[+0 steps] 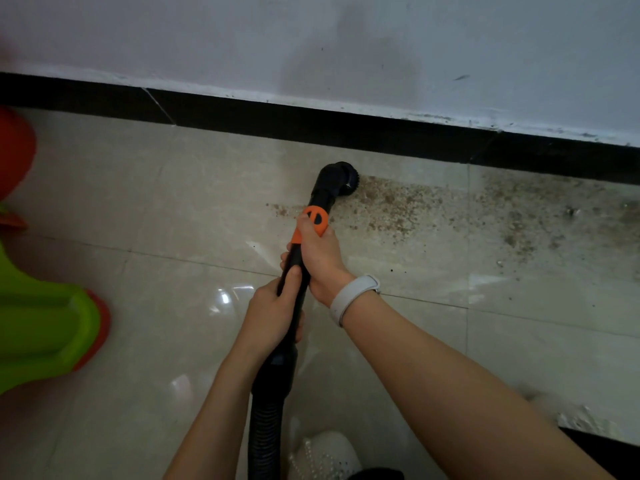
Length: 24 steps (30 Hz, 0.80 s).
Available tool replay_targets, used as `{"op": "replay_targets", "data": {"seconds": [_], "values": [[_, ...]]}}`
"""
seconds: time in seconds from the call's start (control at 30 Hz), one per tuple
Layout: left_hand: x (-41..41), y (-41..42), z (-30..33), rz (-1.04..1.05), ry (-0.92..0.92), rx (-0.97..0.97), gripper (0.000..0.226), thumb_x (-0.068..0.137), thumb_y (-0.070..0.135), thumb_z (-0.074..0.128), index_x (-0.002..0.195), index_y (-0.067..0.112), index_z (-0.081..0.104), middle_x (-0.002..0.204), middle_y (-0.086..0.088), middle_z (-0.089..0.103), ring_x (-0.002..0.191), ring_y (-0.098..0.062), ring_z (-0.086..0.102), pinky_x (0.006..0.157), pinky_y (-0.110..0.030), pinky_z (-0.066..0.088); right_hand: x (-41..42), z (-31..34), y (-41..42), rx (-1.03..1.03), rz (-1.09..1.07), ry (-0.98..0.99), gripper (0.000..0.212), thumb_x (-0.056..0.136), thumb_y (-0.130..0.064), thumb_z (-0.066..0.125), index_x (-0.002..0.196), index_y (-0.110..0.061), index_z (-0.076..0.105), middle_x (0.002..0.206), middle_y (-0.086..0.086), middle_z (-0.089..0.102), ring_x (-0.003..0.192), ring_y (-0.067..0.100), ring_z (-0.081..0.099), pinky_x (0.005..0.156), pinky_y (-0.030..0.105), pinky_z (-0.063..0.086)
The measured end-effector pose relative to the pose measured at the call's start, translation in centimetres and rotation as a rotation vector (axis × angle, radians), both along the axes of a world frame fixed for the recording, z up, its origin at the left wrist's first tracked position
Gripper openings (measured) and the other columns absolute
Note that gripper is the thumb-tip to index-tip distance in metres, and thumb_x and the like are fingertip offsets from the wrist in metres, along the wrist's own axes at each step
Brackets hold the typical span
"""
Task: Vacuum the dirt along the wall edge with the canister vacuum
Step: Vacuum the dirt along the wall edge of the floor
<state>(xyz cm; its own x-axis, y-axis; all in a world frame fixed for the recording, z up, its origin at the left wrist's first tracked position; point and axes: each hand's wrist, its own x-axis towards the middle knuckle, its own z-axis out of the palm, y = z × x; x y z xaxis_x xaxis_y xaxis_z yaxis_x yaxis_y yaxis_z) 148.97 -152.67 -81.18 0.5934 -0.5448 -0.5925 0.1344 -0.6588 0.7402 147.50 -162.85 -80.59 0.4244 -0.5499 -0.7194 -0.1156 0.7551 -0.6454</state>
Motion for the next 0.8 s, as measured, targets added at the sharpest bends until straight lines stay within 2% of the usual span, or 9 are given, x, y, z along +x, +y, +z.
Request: {"op": "replay_targets", "data": {"seconds": [0.17, 0.43, 0.8], "values": [[-1.3, -0.9, 0.2, -0.052, 0.020, -0.002, 0.048, 0.096, 0.047, 0.038, 0.072, 0.008, 0.054, 0.041, -0.002, 0.053, 0.035, -0.016, 0.050, 0.037, -0.017, 0.039, -1.8, 0.1, -1.0, 0.001, -0.035, -0.001, 0.022, 0.097, -0.024, 0.046, 0.077, -0.014, 0.045, 0.061, 0.007, 0.046, 0.043, 0.018, 0.048, 0.047, 0.029, 0.047], [-2.3, -1.9, 0.1, -0.129, 0.032, 0.000, 0.047, 0.095, 0.048, 0.038, 0.074, 0.009, 0.054, 0.041, -0.003, 0.053, 0.036, -0.016, 0.051, 0.038, -0.017, 0.039, -3.5, 0.2, -2.2, 0.049, -0.118, 0.047, 0.023, 0.096, -0.025, 0.047, 0.076, -0.014, 0.043, 0.058, 0.008, 0.045, 0.040, 0.019, 0.046, 0.043, 0.027, 0.045], [-4.0, -5.1, 0.4, -0.298, 0.025, -0.026, 0.053, 0.096, 0.048, 0.038, 0.081, 0.000, 0.057, 0.042, -0.003, 0.054, 0.035, -0.017, 0.052, 0.037, -0.016, 0.038, -6.7, 0.3, -5.2, 0.074, -0.243, 0.078, 0.026, 0.097, -0.029, 0.046, 0.078, -0.011, 0.045, 0.058, 0.009, 0.046, 0.040, 0.020, 0.047, 0.043, 0.026, 0.047]]}}
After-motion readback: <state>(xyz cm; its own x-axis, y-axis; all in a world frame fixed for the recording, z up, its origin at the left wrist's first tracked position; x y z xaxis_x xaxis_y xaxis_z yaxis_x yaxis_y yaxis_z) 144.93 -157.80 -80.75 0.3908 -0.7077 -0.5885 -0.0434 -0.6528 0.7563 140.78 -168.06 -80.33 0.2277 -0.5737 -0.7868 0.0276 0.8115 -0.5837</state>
